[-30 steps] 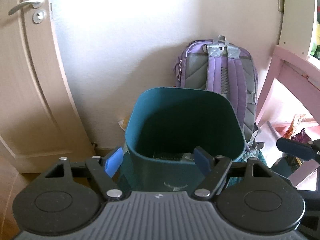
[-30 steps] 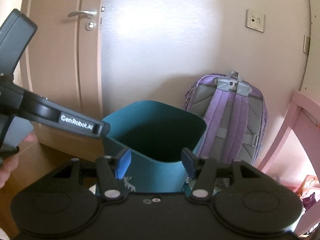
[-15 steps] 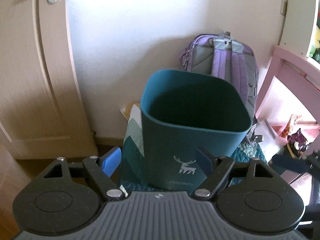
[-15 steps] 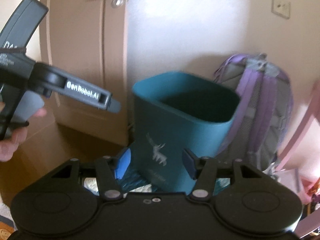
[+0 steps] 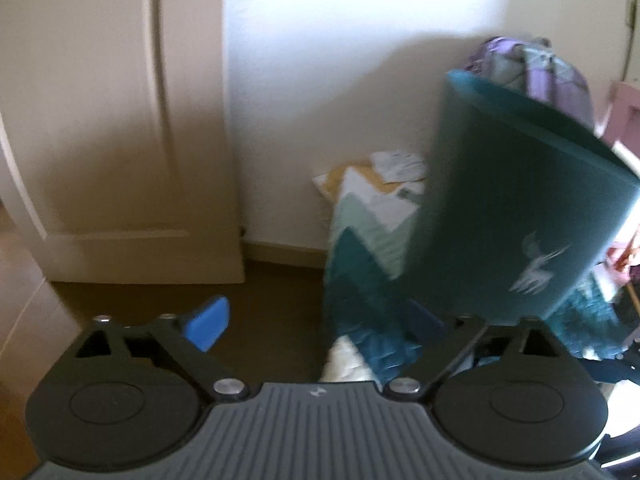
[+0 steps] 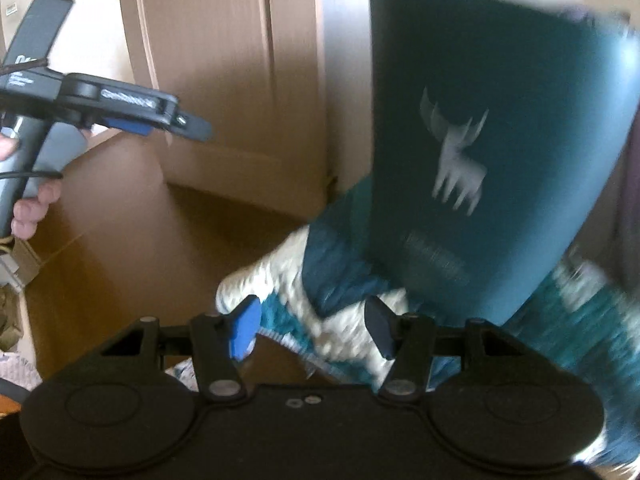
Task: Collect trash
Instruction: 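Move both tools away from the bin down toward the floor trash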
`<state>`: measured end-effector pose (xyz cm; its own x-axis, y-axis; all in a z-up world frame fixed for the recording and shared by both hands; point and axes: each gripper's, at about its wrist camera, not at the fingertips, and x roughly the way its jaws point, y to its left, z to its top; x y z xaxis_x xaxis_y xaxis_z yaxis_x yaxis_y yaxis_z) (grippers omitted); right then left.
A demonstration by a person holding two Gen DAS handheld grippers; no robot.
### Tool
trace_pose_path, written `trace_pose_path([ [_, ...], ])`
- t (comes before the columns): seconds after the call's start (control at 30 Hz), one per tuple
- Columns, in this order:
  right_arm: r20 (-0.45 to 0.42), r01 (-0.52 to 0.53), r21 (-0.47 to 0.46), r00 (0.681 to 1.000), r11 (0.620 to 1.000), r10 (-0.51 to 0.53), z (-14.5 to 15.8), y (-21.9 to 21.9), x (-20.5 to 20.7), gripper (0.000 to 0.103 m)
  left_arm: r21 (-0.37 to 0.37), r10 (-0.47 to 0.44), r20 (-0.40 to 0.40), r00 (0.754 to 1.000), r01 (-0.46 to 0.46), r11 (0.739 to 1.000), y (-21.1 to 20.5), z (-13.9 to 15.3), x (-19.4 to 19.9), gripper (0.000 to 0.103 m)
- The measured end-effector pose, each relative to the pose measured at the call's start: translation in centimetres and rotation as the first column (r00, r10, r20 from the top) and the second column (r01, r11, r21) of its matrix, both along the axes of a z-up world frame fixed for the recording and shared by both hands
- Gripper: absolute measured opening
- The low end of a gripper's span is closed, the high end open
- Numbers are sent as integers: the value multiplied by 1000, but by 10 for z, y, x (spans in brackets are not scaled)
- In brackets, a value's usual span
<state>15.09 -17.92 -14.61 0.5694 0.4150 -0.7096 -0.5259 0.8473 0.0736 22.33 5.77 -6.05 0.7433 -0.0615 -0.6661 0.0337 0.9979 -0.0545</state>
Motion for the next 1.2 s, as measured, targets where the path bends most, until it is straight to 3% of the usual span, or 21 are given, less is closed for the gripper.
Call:
trace_pose_path([
  [0.17,-118,-4,-26,993,1000,1,-75,16,8,57,4,37,-34,999,-37,999,44,-61,0,103],
  [0.3,-192,13,-67,981,998,-26,-134,22,19,57,15,74,-142,987,-73,997,78,-127,2,103],
  [0.6,-351,72,-136,929,988,-116,-251,42,49,57,85,169,-371,913,-148,985,130,-277,-3,103],
  [0.8,-437,64,-209,887,976,-151,-317,56,58,57,81,311,-528,790,-317,945,152,-364,-33,103],
  [0.93,-476,46,-237,865,970,-158,-350,65,65,57,45,387,-612,690,-458,888,164,-409,-67,103],
  [1.1,-492,13,-268,857,963,-149,-375,82,76,57,74,433,-663,610,-523,849,154,-455,-87,102],
  [1.2,-494,-3,-292,857,956,-148,-390,91,83,57,55,443,-679,586,-561,826,151,-477,-91,102],
])
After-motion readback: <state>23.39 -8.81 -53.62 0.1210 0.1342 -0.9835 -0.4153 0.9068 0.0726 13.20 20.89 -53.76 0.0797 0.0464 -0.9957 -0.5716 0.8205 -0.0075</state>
